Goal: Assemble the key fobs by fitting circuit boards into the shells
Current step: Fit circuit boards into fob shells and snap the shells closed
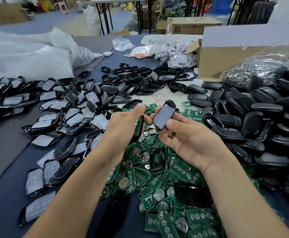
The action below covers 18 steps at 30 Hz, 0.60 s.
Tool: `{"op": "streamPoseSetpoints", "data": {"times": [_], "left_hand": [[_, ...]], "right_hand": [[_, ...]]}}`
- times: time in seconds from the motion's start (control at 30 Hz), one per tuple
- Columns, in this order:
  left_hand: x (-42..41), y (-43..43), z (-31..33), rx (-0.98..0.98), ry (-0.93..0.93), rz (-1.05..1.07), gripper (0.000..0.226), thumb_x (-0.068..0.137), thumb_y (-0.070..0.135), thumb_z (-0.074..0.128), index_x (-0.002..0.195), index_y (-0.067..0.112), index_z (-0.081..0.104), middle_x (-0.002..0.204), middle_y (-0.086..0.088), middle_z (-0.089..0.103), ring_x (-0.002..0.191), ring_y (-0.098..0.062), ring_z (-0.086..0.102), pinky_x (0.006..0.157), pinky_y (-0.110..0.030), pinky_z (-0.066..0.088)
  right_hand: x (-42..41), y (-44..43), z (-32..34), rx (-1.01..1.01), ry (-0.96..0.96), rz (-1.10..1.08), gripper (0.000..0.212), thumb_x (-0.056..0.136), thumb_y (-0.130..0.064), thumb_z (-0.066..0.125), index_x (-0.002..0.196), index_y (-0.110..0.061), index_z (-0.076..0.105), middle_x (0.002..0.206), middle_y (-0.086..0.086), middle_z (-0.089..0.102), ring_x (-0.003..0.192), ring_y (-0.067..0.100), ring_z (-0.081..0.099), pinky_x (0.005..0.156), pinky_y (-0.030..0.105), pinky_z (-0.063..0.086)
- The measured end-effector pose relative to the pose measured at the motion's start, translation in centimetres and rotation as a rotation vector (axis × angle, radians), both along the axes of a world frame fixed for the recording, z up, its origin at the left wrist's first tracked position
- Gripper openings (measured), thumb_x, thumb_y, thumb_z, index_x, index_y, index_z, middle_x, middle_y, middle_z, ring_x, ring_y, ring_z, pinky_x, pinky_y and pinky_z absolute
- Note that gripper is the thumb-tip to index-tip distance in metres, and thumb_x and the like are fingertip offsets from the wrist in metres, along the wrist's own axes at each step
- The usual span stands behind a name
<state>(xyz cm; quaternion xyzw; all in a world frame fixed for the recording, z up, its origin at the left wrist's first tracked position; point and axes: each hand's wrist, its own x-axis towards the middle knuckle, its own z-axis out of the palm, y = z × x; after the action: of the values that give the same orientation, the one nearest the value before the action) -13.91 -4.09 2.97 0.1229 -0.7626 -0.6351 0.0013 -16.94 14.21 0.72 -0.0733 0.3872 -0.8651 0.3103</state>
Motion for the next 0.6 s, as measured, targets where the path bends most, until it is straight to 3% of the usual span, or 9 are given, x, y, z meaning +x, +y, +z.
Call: {"op": "streamPoseSetpoints", "data": {"times": [0.07, 0.17, 0.27, 0.33, 0.47, 0.6], "left_hand": [[-0.1, 0.1, -0.1, 0.056, -0.009, 0.049, 0.053, 0.103, 0.044, 0.049, 0.063, 0.022, 0.075, 0.057, 0.008, 0.055, 0.048, -0.007, 0.043, 0.055, -0.030, 0.034], [0.0, 0.3, 0.0, 0.106, 0.032, 0.054, 0.035, 0.089, 0.022, 0.051, 0.064, 0.022, 0.075, 0.055, 0.012, 0.057, 0.049, -0.005, 0.044, 0.053, -0.028, 0.035], [-0.1, 0.1, -0.1, 0.045, 0.053, 0.052, 0.024, 0.082, 0.011, 0.059, 0.079, 0.020, 0.080, 0.061, 0.013, 0.064, 0.060, -0.009, 0.052, 0.056, -0.027, 0.044], [-0.2, -0.2, 0.0, 0.055, 0.084, 0.065, 0.024, 0.087, 0.002, 0.066, 0.087, 0.020, 0.082, 0.067, 0.007, 0.068, 0.057, -0.008, 0.055, 0.051, -0.019, 0.045], [-0.3, -0.9, -0.1, -0.064, 0.164, 0.028, 0.027, 0.088, 0.005, 0.077, 0.099, 0.029, 0.083, 0.065, 0.003, 0.060, 0.055, -0.015, 0.045, 0.053, -0.023, 0.043], [-0.2, -1.2, -0.1, -0.104, 0.201, -0.001, 0.029, 0.085, 0.009, 0.082, 0.106, 0.030, 0.082, 0.071, 0.003, 0.072, 0.056, -0.015, 0.051, 0.056, -0.024, 0.050]], "right_hand": [[0.0, 0.0, 0.1, 0.006, -0.003, -0.002, 0.037, 0.074, -0.005, 0.077, 0.110, -0.006, 0.079, 0.113, 0.018, 0.075, 0.075, 0.012, 0.070, 0.068, 0.024, 0.057], [-0.1, 0.1, 0.1, 0.039, -0.002, -0.008, 0.033, 0.077, -0.007, 0.077, 0.110, -0.008, 0.080, 0.113, 0.015, 0.076, 0.074, 0.010, 0.069, 0.071, 0.027, 0.058], [-0.1, 0.1, 0.0, 0.073, -0.020, -0.017, 0.027, 0.083, -0.008, 0.073, 0.109, -0.006, 0.081, 0.116, 0.018, 0.075, 0.092, 0.021, 0.074, 0.084, 0.033, 0.062], [0.0, 0.0, 0.0, 0.092, -0.027, -0.031, 0.026, 0.083, -0.007, 0.072, 0.107, -0.004, 0.081, 0.113, 0.020, 0.075, 0.101, 0.029, 0.075, 0.089, 0.038, 0.062], [0.1, -0.6, 0.1, 0.182, 0.013, -0.102, 0.035, 0.078, -0.009, 0.072, 0.112, -0.006, 0.076, 0.112, 0.017, 0.076, 0.101, 0.026, 0.075, 0.086, 0.038, 0.063], [0.2, -1.0, 0.1, 0.223, 0.031, -0.126, 0.040, 0.076, -0.008, 0.073, 0.116, -0.007, 0.074, 0.110, 0.012, 0.076, 0.097, 0.020, 0.076, 0.083, 0.035, 0.063]]}}
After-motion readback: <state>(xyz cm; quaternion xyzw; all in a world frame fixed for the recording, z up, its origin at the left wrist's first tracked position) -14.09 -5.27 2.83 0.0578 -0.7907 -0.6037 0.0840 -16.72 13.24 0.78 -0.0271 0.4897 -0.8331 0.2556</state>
